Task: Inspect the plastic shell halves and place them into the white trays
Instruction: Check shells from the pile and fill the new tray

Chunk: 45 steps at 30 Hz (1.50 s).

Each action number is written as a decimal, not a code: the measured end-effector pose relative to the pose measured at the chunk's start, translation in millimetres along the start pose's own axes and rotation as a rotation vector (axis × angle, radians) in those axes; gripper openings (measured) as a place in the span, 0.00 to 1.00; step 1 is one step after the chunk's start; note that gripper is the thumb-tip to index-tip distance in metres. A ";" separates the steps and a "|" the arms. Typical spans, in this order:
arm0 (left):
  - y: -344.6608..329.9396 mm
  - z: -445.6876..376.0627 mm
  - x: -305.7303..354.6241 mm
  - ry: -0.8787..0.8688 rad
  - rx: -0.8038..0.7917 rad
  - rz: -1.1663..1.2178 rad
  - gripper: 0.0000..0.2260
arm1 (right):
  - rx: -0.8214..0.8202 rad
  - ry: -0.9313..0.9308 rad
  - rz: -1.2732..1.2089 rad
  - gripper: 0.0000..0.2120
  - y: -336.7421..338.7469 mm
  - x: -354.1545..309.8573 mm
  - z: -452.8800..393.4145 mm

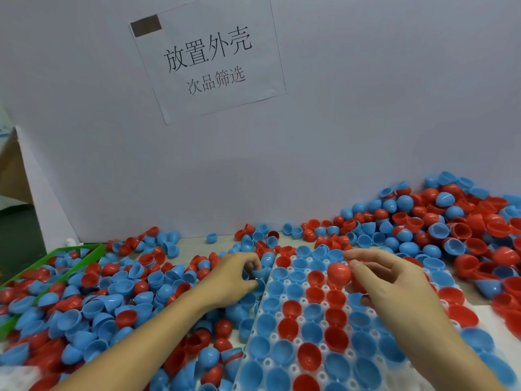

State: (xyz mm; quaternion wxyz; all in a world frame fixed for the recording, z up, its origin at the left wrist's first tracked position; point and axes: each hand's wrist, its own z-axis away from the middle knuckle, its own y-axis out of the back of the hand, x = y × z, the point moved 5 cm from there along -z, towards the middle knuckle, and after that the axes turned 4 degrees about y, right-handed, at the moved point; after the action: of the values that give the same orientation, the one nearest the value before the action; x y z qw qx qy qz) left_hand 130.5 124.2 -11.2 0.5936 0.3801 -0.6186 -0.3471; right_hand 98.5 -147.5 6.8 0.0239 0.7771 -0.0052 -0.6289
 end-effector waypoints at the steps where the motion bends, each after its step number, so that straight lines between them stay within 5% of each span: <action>1: 2.9 0.0 -1.4 0.013 0.010 0.007 0.10 | -0.006 -0.001 0.016 0.08 -0.3 1.1 0.0; 10: 10.3 8.0 -3.1 0.039 0.009 0.110 0.03 | -0.090 -0.032 0.200 0.08 -6.7 8.4 1.4; 16: 25.4 4.8 -22.5 0.159 0.235 0.136 0.04 | -0.103 -0.025 0.248 0.08 -7.6 5.8 1.9; 22: 39.4 3.2 -45.7 0.367 0.397 0.443 0.08 | -0.107 -0.023 0.253 0.07 -8.2 4.9 2.1; 24: 42.7 7.3 -42.3 0.293 0.416 0.392 0.07 | -0.107 -0.022 0.256 0.07 -8.6 4.6 2.0; 28: 15.8 16.1 -27.1 0.105 0.022 -0.161 0.04 | -0.118 -0.025 0.258 0.07 -9.4 3.9 2.4; 30: -0.6 20.6 -36.5 0.199 -0.208 -0.400 0.21 | -0.122 -0.026 0.257 0.08 -9.6 3.6 3.0; 33: -5.7 19.7 -41.9 0.312 -0.268 -0.376 0.32 | -0.122 -0.028 0.252 0.08 -10.2 3.4 3.3; 36: -9.0 15.6 -40.9 0.327 -0.236 -0.347 0.29 | -0.122 -0.026 0.253 0.07 -9.8 3.5 2.9; 42: -9.9 17.2 -33.1 0.084 0.063 -0.161 0.05 | -0.113 -0.022 0.241 0.07 -10.2 2.4 3.5; 45: 6.2 15.2 -34.6 0.046 0.203 -0.057 0.05 | -0.108 -0.023 0.229 0.08 -10.3 1.6 4.1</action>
State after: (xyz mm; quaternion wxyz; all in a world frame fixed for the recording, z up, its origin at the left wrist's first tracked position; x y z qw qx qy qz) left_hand 115.2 157.3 -22.8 0.5559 0.4637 -0.6257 -0.2905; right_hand 94.7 -137.4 3.9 0.1374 0.7617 -0.0603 -0.6303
